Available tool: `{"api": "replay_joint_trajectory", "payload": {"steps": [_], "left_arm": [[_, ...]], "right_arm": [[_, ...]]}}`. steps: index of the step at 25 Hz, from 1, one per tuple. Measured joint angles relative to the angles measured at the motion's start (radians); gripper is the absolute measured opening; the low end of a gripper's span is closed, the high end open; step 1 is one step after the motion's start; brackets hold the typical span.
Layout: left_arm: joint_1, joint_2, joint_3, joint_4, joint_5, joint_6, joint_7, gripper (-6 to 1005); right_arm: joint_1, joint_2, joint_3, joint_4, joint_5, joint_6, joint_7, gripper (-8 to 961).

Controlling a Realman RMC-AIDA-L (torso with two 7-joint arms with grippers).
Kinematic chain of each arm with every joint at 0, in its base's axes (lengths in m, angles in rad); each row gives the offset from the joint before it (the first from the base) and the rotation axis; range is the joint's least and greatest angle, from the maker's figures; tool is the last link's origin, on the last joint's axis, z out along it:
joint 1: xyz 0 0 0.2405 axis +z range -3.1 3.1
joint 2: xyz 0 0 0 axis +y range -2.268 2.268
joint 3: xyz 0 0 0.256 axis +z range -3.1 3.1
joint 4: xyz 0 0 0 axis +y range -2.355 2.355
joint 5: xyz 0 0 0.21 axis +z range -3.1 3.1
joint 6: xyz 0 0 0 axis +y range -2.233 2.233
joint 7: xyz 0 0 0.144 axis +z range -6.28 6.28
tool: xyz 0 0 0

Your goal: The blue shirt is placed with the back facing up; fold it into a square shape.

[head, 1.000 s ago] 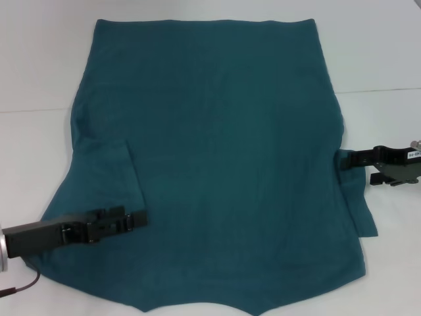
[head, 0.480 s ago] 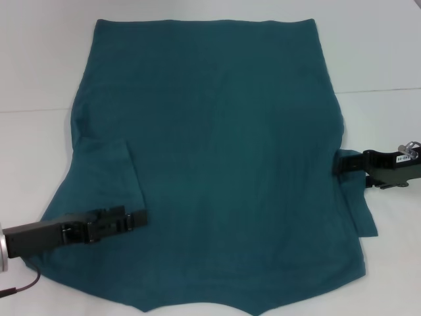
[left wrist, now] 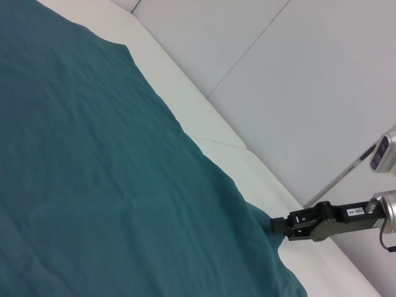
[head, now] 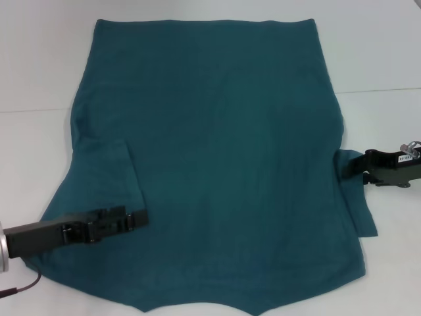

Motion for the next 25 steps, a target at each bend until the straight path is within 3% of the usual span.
{"api": "replay_joint_trajectory", "payload": {"steps": [2, 16, 25], "left_arm": [[0.000, -0.001, 0.000, 0.000, 0.000, 0.000, 0.000, 823], [-0.002, -0.003, 0.000, 0.000, 0.000, -0.001, 0.000, 823], [0.007, 0.000, -0.001, 0.000, 0.000, 0.005, -0.001, 824]], "right_arm": [[0.001, 0.000, -0.003, 0.000, 0.000, 0.000, -0.001, 628], [-0.010, -0.006, -0.005, -0.012, -0.014, -0.006, -0.007, 20], [-0.026, -0.019, -0.001, -0.135, -0.109, -0.056, 0.049, 19]]}}
